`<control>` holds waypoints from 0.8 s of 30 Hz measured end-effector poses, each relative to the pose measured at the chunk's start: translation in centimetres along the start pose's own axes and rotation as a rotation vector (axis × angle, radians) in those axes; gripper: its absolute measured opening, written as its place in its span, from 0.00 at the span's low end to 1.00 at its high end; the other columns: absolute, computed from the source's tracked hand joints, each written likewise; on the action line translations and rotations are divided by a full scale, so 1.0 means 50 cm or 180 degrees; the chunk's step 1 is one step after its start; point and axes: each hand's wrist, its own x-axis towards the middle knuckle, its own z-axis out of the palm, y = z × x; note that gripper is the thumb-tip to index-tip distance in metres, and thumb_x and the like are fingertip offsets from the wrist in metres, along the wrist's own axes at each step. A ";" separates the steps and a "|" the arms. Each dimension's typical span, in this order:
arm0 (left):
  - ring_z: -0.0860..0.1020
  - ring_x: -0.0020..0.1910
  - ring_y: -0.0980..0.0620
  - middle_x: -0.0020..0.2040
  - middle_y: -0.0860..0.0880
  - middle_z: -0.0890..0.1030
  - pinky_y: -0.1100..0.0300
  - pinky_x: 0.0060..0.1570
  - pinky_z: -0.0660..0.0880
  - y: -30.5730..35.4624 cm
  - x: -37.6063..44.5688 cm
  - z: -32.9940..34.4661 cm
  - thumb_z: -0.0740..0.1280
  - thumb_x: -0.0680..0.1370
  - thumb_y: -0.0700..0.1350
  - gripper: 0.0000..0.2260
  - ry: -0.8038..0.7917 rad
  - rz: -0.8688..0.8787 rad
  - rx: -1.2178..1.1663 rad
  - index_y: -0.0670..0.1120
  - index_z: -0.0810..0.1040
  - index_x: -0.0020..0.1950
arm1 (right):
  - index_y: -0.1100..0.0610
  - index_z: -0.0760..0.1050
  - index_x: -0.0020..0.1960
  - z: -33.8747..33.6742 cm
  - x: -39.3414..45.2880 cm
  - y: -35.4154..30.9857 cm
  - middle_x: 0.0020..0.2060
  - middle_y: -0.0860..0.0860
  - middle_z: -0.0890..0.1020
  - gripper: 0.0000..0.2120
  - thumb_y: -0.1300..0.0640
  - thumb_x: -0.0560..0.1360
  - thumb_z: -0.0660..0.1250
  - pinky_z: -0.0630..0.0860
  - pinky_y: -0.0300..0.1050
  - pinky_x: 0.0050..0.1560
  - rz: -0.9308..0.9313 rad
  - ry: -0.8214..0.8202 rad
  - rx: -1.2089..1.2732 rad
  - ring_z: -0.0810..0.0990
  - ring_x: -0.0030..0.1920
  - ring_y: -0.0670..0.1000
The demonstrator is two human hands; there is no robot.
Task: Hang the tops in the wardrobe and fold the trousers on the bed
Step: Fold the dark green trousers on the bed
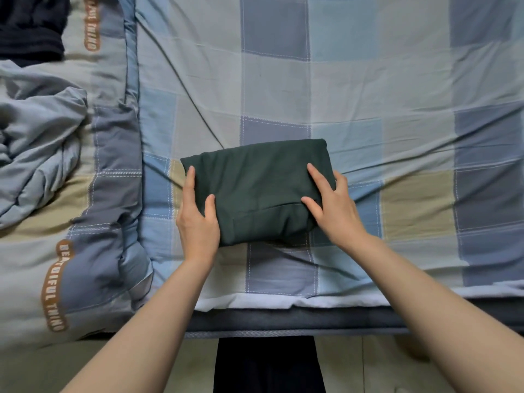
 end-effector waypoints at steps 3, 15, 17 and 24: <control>0.71 0.65 0.60 0.67 0.56 0.74 0.82 0.60 0.59 0.021 -0.039 -0.030 0.64 0.80 0.38 0.20 0.0016 -0.0067 0.0014 0.48 0.72 0.71 | 0.49 0.63 0.74 -0.030 -0.049 -0.019 0.70 0.60 0.63 0.26 0.53 0.78 0.65 0.69 0.50 0.64 -0.0036 0.0098 0.0180 0.72 0.65 0.60; 0.74 0.65 0.62 0.65 0.57 0.77 0.56 0.69 0.69 0.307 -0.180 -0.250 0.66 0.79 0.40 0.18 -0.0387 0.0012 -0.0673 0.53 0.75 0.68 | 0.56 0.73 0.68 -0.307 -0.316 -0.134 0.70 0.58 0.69 0.21 0.59 0.75 0.69 0.57 0.30 0.66 0.0029 0.0551 0.0649 0.69 0.69 0.55; 0.73 0.65 0.63 0.65 0.60 0.77 0.56 0.69 0.69 0.364 -0.203 -0.293 0.67 0.79 0.41 0.19 -0.0473 0.0176 -0.0763 0.56 0.75 0.68 | 0.56 0.73 0.68 -0.367 -0.372 -0.167 0.70 0.58 0.69 0.21 0.59 0.75 0.69 0.59 0.34 0.68 0.0046 0.0706 0.0690 0.69 0.69 0.55; 0.72 0.68 0.59 0.67 0.59 0.76 0.53 0.69 0.70 0.502 -0.250 -0.400 0.69 0.78 0.43 0.21 -0.0888 0.0668 -0.0952 0.60 0.73 0.69 | 0.57 0.73 0.68 -0.526 -0.547 -0.277 0.70 0.58 0.67 0.21 0.62 0.75 0.69 0.59 0.33 0.71 -0.0095 0.1549 0.0518 0.66 0.71 0.52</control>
